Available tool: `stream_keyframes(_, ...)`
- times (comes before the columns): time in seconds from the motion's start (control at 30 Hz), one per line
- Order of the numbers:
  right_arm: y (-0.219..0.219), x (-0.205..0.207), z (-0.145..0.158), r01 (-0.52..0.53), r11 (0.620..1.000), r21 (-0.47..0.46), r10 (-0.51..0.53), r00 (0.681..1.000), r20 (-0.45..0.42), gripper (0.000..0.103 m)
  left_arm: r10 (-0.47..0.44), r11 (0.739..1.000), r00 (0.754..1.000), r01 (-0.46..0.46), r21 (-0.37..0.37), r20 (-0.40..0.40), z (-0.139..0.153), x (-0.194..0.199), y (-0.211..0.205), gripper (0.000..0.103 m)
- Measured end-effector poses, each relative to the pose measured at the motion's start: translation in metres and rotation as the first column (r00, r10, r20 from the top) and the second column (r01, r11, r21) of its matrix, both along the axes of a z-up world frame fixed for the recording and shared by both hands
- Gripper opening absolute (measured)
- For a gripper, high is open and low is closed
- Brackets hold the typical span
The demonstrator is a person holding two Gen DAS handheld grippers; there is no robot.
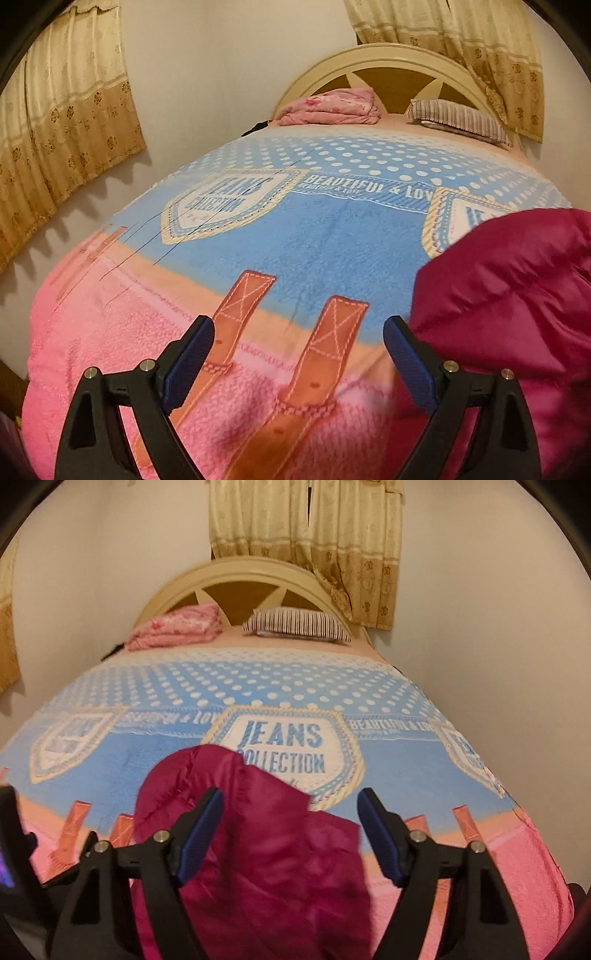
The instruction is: Fold large clothes
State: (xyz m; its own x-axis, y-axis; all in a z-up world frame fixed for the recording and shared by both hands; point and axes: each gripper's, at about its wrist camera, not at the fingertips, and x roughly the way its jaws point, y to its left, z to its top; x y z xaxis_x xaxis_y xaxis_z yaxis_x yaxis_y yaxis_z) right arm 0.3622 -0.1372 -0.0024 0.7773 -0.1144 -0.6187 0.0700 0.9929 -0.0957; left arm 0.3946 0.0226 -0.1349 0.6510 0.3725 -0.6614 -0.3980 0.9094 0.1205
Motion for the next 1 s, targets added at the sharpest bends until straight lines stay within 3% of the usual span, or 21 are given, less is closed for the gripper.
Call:
stream_keyframes(0.2,-0.028,0.008,-0.055,0.093,0.996,-0.015,-0.094,0.994,-0.057,0.070,-0.055,0.997,0.997,0.052,-0.058,-0.052,-0.026,0.017,-0.018,0.093)
stream_keyframes(0.3,-0.061,0.005,-0.080,0.151,0.988,0.034,-0.147,0.984,-0.100,0.070,-0.091,0.996,0.995,0.090,-0.010,-0.043,-0.031,0.015,-0.043,0.093)
stream_keyframes(0.43,-0.076,0.000,-0.093,0.174,0.984,0.044,-0.168,0.980,-0.108,0.070,-0.105,0.991,0.994,0.108,0.082,-0.032,-0.030,0.013,-0.063,0.093)
stream_keyframes(1.0,-0.094,-0.006,-0.115,0.172,0.975,0.141,-0.156,0.981,-0.114,0.074,-0.110,0.986,0.991,0.119,0.114,-0.082,-0.054,0.025,-0.081,0.094)
